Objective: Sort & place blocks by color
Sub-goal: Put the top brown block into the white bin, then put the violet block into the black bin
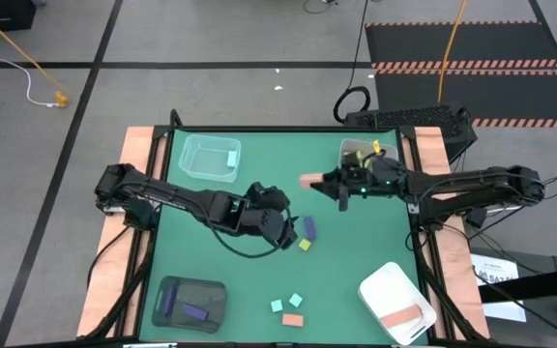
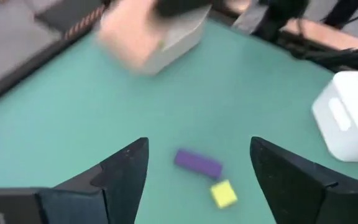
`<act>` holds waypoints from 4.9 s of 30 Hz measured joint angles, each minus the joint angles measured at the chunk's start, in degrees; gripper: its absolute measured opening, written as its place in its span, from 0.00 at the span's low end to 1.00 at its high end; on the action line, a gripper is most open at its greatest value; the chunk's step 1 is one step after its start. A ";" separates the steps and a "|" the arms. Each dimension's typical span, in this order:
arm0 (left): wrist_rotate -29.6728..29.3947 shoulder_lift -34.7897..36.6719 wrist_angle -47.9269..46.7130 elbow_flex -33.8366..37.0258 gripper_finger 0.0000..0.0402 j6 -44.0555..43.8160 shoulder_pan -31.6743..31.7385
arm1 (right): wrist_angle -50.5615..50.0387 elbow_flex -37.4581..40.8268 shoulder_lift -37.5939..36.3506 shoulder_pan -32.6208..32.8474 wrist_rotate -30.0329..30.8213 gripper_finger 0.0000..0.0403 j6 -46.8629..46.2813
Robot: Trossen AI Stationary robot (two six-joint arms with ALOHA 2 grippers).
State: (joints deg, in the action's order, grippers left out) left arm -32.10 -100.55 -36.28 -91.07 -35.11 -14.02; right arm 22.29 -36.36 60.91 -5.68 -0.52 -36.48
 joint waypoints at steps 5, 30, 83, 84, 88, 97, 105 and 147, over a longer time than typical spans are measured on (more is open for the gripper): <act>-0.24 0.00 -8.36 0.00 0.63 -10.64 -0.77 | 6.72 0.00 -3.71 1.21 0.40 0.29 4.58; -0.78 0.00 -13.76 0.02 0.48 -16.07 -1.20 | -13.65 0.07 -2.48 21.12 1.08 0.29 -19.55; -0.80 -0.05 -19.53 0.04 0.46 -14.76 -2.10 | -24.47 4.63 -2.48 49.06 -11.50 0.83 -55.64; -0.80 -0.05 -19.59 0.04 0.46 -14.78 -2.16 | -24.01 4.63 -2.51 48.60 -10.38 0.83 -53.29; -0.76 -0.05 -19.75 0.04 0.46 -14.69 -2.20 | -21.74 4.32 -3.69 45.38 -6.73 0.83 -44.52; -0.71 -0.05 -19.84 0.04 0.46 -14.56 -2.21 | -22.03 4.04 -10.06 33.14 -5.32 0.83 -27.59; -0.72 -0.05 -19.73 0.04 0.46 -14.98 -2.01 | -22.00 4.02 -10.47 17.92 -5.28 0.83 -11.77; -0.74 -0.05 -2.49 0.04 0.46 -30.37 -0.72 | -37.56 -8.31 7.92 5.01 -1.23 0.83 0.38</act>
State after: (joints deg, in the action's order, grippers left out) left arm -32.85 -100.60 -38.78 -91.02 -65.47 -14.74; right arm -15.27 -44.66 68.83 -0.67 -1.75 -36.10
